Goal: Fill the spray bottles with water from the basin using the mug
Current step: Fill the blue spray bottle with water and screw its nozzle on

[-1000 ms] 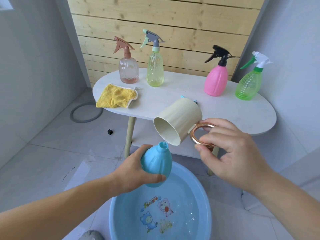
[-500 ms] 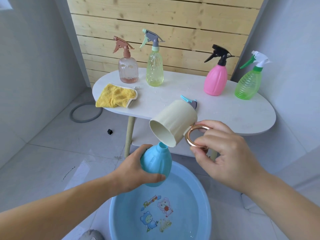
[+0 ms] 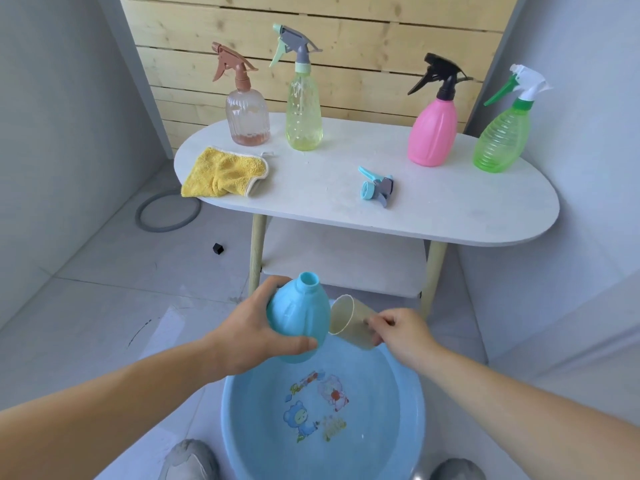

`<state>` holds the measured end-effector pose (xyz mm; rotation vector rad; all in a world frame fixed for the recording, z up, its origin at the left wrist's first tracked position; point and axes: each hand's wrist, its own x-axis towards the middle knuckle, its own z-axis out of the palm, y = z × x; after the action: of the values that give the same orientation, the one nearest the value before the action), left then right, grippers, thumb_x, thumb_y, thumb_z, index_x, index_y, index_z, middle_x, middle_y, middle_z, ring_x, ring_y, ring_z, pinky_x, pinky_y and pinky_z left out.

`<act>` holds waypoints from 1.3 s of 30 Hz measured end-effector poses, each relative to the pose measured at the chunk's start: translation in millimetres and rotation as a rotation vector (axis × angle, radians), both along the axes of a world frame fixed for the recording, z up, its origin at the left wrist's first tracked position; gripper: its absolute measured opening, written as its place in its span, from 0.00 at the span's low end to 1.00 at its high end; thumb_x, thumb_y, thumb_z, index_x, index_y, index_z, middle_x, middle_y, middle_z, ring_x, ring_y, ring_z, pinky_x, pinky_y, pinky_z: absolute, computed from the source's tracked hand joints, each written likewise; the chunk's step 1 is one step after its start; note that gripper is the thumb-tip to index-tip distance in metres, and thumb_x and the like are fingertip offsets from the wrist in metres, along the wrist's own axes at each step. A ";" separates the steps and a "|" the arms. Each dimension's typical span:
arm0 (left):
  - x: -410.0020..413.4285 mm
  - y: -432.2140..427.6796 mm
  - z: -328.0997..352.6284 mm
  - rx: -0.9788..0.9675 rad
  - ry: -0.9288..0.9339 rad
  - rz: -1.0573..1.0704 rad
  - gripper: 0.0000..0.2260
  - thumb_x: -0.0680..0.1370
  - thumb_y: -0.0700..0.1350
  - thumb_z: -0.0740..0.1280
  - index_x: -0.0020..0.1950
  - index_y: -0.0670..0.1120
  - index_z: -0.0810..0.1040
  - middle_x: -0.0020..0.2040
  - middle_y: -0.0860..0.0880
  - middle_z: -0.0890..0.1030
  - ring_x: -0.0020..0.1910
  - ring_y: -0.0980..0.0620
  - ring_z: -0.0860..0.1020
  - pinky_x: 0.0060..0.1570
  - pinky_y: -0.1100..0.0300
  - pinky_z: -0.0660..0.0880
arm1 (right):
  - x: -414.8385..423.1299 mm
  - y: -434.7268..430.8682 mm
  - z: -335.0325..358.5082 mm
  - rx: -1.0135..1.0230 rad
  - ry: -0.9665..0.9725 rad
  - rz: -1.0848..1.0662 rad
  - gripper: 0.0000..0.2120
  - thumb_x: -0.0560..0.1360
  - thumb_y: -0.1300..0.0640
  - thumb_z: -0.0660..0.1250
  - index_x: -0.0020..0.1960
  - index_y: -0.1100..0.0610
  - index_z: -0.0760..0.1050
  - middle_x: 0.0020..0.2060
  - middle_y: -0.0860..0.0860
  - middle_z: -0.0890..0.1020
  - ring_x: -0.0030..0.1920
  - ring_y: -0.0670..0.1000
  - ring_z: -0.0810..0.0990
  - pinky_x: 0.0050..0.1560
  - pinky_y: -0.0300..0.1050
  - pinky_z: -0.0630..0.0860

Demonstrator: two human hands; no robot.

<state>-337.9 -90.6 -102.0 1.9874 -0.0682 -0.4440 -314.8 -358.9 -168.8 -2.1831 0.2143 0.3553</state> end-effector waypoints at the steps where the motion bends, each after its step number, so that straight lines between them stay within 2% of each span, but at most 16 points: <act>1: -0.1 -0.7 0.2 -0.002 0.003 0.001 0.36 0.60 0.55 0.84 0.64 0.63 0.72 0.55 0.53 0.84 0.53 0.51 0.85 0.54 0.49 0.84 | 0.9 -0.6 -11.8 -0.026 0.016 0.013 0.17 0.80 0.53 0.65 0.37 0.61 0.81 0.31 0.52 0.84 0.30 0.48 0.74 0.34 0.43 0.68; 4: -1.1 -2.6 -1.3 0.005 0.012 -0.001 0.34 0.66 0.46 0.85 0.65 0.62 0.72 0.55 0.53 0.84 0.51 0.54 0.85 0.52 0.54 0.84 | -0.8 1.4 -40.1 -0.059 0.065 0.075 0.20 0.81 0.53 0.63 0.33 0.60 0.73 0.26 0.49 0.76 0.25 0.44 0.66 0.28 0.39 0.63; 6: -1.9 -2.1 -2.8 0.016 0.021 -0.010 0.33 0.68 0.44 0.84 0.66 0.60 0.72 0.55 0.53 0.85 0.51 0.55 0.85 0.52 0.55 0.84 | -2.6 5.0 -58.6 -0.097 0.063 0.122 0.20 0.80 0.52 0.62 0.31 0.58 0.68 0.27 0.48 0.69 0.27 0.46 0.64 0.31 0.42 0.62; 8: -1.4 -1.7 -6.0 0.022 0.032 -0.023 0.33 0.68 0.43 0.84 0.66 0.59 0.73 0.55 0.52 0.85 0.52 0.54 0.85 0.53 0.53 0.84 | -6.3 7.1 -75.6 -0.149 0.079 0.162 0.21 0.80 0.52 0.62 0.33 0.62 0.67 0.29 0.49 0.69 0.31 0.49 0.64 0.35 0.45 0.61; 11: -0.7 -1.1 -11.3 0.025 0.049 -0.019 0.32 0.68 0.43 0.84 0.66 0.57 0.72 0.54 0.52 0.85 0.51 0.54 0.86 0.50 0.57 0.84 | -13.4 10.9 -87.9 -0.216 0.087 0.231 0.20 0.80 0.54 0.61 0.31 0.56 0.62 0.29 0.49 0.65 0.31 0.49 0.62 0.34 0.47 0.58; 13: -0.8 -1.3 -13.8 0.033 0.054 -0.002 0.31 0.68 0.43 0.84 0.65 0.57 0.72 0.52 0.54 0.85 0.50 0.55 0.86 0.48 0.59 0.84 | -15.3 12.6 -91.7 -0.245 0.091 0.246 0.20 0.80 0.55 0.61 0.32 0.56 0.59 0.29 0.51 0.64 0.31 0.50 0.60 0.34 0.48 0.56; 19: 3.8 -0.2 -19.3 0.046 0.086 0.013 0.33 0.68 0.46 0.85 0.66 0.61 0.71 0.54 0.56 0.84 0.52 0.56 0.85 0.52 0.56 0.84 | -11.8 12.4 -102.7 -0.282 0.097 0.280 0.23 0.82 0.53 0.60 0.30 0.55 0.58 0.29 0.52 0.66 0.31 0.50 0.63 0.33 0.47 0.58; 25: 5.5 2.0 -18.8 0.043 0.089 0.000 0.30 0.69 0.44 0.83 0.65 0.62 0.74 0.53 0.59 0.84 0.53 0.57 0.85 0.53 0.56 0.84 | -12.3 13.2 -106.7 -0.326 0.100 0.305 0.23 0.82 0.53 0.60 0.30 0.56 0.60 0.30 0.51 0.70 0.32 0.51 0.65 0.31 0.44 0.59; 29: 5.2 4.4 -18.2 0.052 0.071 -0.003 0.31 0.69 0.45 0.84 0.65 0.61 0.74 0.53 0.58 0.84 0.52 0.57 0.85 0.51 0.58 0.84 | -10.9 11.7 -100.2 -0.181 0.082 0.208 0.22 0.81 0.54 0.62 0.30 0.57 0.60 0.29 0.50 0.66 0.31 0.49 0.63 0.33 0.45 0.59; 33: 5.2 6.4 -14.8 0.045 0.058 0.006 0.31 0.69 0.45 0.84 0.66 0.61 0.74 0.55 0.55 0.85 0.53 0.55 0.85 0.53 0.56 0.84 | -2.2 7.3 -74.4 -0.017 0.091 0.056 0.18 0.79 0.54 0.64 0.35 0.65 0.72 0.29 0.51 0.74 0.28 0.47 0.68 0.30 0.41 0.64; 35: 4.9 6.5 -11.5 0.024 0.052 0.011 0.31 0.69 0.44 0.84 0.66 0.60 0.74 0.56 0.53 0.85 0.53 0.54 0.85 0.54 0.54 0.84 | 1.8 8.7 -50.5 0.051 0.078 0.017 0.17 0.79 0.54 0.66 0.35 0.64 0.76 0.29 0.51 0.76 0.25 0.44 0.67 0.27 0.37 0.63; 39: 4.0 6.1 -3.5 -0.013 0.032 0.009 0.32 0.67 0.48 0.85 0.65 0.62 0.74 0.56 0.53 0.84 0.53 0.54 0.85 0.53 0.54 0.84 | 7.7 13.4 8.9 0.118 -0.012 -0.024 0.15 0.78 0.52 0.68 0.37 0.58 0.82 0.28 0.49 0.80 0.28 0.47 0.70 0.28 0.38 0.65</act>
<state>-333.9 -84.5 -105.5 1.9661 -0.0418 -0.4688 -307.0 -345.5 -159.9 -2.0642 0.2072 0.3325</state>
